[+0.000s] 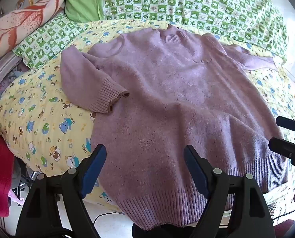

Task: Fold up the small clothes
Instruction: 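Move both grippers over the lilac sweater toward its sleeves, then grasp the sleeve cuff with the right gripper and fold it across the body, then grasp the other sleeve cuff with the left gripper and fold it across the body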

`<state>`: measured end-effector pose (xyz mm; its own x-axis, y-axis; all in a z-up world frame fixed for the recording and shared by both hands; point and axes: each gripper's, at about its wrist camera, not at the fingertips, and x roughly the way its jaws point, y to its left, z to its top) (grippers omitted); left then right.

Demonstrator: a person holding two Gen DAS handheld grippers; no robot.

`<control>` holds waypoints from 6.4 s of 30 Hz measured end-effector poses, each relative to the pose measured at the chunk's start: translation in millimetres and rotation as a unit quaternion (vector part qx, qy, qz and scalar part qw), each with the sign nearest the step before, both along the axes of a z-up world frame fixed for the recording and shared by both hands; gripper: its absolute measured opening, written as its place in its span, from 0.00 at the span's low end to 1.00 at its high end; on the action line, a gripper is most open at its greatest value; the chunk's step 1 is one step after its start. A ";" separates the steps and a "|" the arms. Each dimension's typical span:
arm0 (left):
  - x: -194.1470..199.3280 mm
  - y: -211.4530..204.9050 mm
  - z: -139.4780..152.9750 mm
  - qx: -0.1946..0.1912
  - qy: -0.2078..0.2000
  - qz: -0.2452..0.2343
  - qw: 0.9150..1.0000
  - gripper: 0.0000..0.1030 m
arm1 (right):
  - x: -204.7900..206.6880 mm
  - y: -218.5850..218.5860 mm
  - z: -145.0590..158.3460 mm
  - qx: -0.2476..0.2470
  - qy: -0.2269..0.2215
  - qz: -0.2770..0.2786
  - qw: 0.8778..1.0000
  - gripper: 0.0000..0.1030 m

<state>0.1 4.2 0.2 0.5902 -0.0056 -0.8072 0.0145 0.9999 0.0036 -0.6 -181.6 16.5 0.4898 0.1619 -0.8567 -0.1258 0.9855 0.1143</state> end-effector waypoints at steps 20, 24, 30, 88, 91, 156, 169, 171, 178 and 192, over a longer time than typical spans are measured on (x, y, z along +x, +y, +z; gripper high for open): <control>-0.1 1.0 0.3 -0.003 0.004 0.002 1.000 0.78 | -0.7 -3.8 1.8 0.002 0.001 0.001 1.000 0.95; 0.3 -0.1 0.0 -0.003 0.007 0.002 1.000 0.78 | -0.6 -3.2 1.7 0.003 0.001 0.000 1.000 0.95; 3.7 -3.3 1.4 0.000 0.006 -0.004 1.000 0.79 | -2.0 -3.9 0.2 0.002 -0.001 0.000 1.000 0.95; 308.0 8.2 -3.8 -0.011 0.029 -0.021 0.999 0.81 | 160.2 -461.2 -27.2 0.086 -0.056 -0.514 0.852 0.59; 320.6 9.0 -11.4 -0.008 0.038 -0.029 0.999 0.81 | 164.2 -464.1 -27.3 0.083 -0.055 -0.509 0.855 0.11; 294.9 139.4 -42.3 -0.192 0.071 0.024 0.979 0.07 | 275.4 -166.4 -48.0 0.094 0.011 -0.240 0.966 0.64; 326.9 55.9 -28.1 -0.183 0.061 -0.075 0.978 0.07 | 291.9 -220.2 -12.0 0.025 -0.002 -0.242 0.970 0.09; 332.4 47.6 -35.3 -0.175 0.069 -0.076 0.979 0.07 | 295.7 -234.0 -9.6 0.005 0.003 -0.245 0.970 0.09; 328.4 59.1 -54.9 -0.158 0.082 -0.072 0.981 0.12 | 297.3 -223.6 -47.6 -0.065 0.037 -0.221 0.972 0.16; 293.2 98.9 -41.1 -0.129 0.094 -0.030 0.987 0.20 | 233.1 -185.1 -1.5 0.009 -0.022 -0.264 0.964 0.58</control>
